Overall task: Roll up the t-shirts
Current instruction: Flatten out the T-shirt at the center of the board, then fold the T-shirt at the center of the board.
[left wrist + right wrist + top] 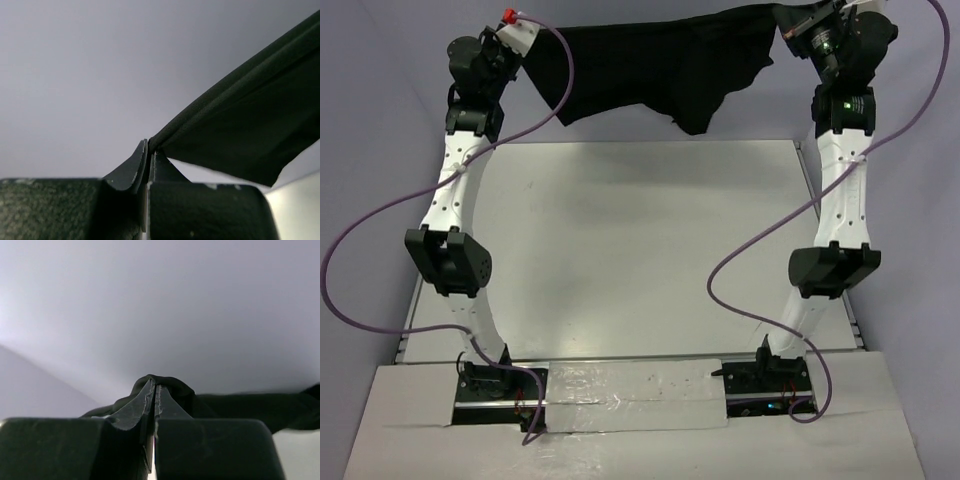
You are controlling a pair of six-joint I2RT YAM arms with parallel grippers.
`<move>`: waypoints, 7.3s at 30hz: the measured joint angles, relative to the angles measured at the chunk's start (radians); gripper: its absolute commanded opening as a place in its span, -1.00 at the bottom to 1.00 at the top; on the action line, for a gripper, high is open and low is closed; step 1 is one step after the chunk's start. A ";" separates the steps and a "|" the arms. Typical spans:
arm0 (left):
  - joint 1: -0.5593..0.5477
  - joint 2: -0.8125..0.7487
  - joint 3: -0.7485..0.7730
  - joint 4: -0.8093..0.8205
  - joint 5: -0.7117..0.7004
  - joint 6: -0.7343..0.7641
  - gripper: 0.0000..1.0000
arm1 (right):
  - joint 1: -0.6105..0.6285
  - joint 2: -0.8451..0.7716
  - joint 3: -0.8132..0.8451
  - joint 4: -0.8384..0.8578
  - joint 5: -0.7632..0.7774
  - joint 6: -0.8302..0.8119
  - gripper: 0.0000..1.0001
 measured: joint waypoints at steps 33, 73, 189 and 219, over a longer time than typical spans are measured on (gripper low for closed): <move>-0.019 -0.901 -1.486 -0.732 0.140 0.346 -1.00 | 0.349 -1.149 -1.847 -0.467 0.253 -0.169 -1.00; 0.023 -0.372 -1.176 -0.461 0.036 -0.061 -1.00 | 0.278 -0.366 -1.366 -0.084 0.298 -0.565 -1.00; 0.124 -0.370 -0.980 -0.814 0.116 -0.259 -0.10 | 0.511 -0.516 -1.437 -0.437 0.336 -0.253 -1.00; 0.087 -0.193 -1.056 -0.664 0.032 -0.304 -0.08 | 0.603 0.171 -0.757 -0.428 0.460 -0.437 -1.00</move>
